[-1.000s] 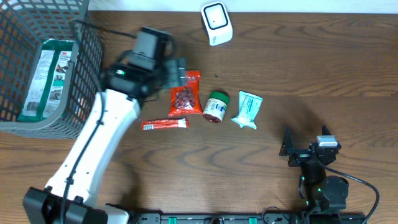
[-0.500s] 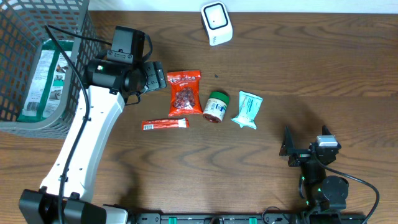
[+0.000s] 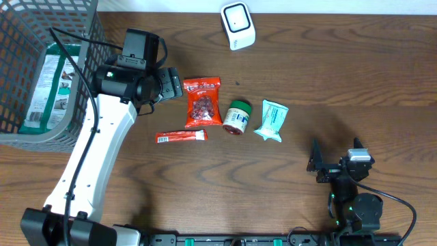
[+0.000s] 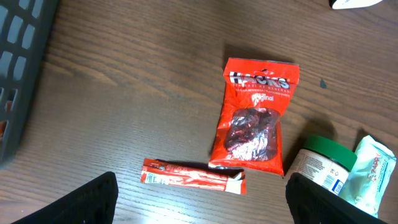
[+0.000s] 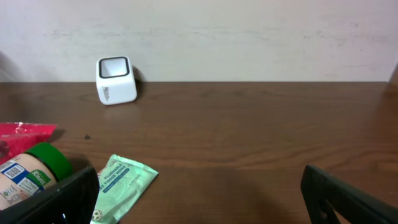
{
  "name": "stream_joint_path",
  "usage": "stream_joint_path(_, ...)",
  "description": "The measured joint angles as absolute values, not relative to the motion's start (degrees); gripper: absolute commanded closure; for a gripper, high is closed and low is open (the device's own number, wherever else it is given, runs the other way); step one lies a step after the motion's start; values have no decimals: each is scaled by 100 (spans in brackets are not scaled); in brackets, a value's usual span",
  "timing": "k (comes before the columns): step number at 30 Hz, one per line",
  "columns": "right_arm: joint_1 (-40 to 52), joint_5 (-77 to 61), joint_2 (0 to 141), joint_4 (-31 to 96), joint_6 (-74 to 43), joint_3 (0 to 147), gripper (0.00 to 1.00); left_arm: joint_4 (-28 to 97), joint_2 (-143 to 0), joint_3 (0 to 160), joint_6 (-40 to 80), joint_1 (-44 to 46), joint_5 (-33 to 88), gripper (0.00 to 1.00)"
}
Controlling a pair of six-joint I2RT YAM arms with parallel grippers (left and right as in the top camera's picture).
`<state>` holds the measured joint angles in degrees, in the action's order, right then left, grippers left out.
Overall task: Scan the item barcode
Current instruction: 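Release the wipes pack right of the jar and retract the left gripper, then reach the right gripper to the wipes pack and grasp it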
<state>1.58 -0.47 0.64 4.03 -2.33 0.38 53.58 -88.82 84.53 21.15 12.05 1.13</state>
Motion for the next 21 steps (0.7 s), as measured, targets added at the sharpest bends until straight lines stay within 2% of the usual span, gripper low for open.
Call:
stream_joint_path(17, 158, -73, 64, 373, -237, 38, 1, 5358, -8882, 8453, 2115, 1205, 113, 14)
stream_joint_path(21, 158, -305, 62, -67, -351, 38, 1, 5360, -8882, 8453, 2117, 1205, 113, 14)
